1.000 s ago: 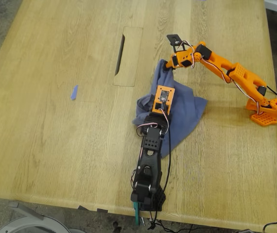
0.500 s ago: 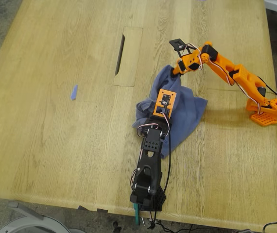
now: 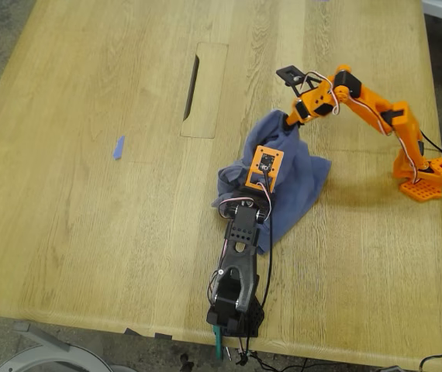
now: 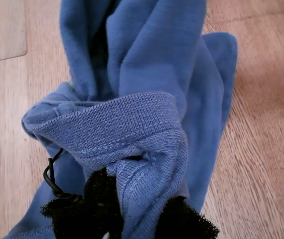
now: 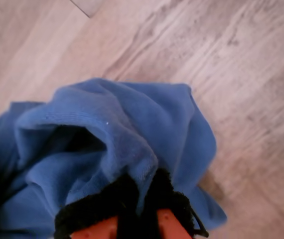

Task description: Fold a T-shirt

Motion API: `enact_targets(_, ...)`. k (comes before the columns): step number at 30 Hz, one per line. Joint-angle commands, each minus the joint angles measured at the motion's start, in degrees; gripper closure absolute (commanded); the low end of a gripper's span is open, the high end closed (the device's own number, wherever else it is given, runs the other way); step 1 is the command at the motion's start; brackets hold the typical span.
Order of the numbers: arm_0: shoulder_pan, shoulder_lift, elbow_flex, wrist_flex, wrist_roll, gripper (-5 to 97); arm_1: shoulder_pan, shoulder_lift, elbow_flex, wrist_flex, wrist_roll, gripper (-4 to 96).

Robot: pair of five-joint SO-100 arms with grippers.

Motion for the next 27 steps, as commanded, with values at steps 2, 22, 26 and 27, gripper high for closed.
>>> enact_targets(2,1.1,3.7,-5.9,0.1,-0.9,92,-0.3,10.2,8.3,0.2,0.7,91.3)
enact_targets(22,10.5,3.7,-8.3,10.5,-2.9,91,-7.1,38.4,54.3,-11.2,2.5,91.3)
enact_targets(26,15.0,3.7,-6.7,10.5,-3.1,91,-8.1,44.4,64.0,-14.9,2.5,91.3)
enact_targets(27,16.0,3.8,-6.1,10.3,-3.1,91,-8.3,45.9,66.4,-16.0,2.5,91.4)
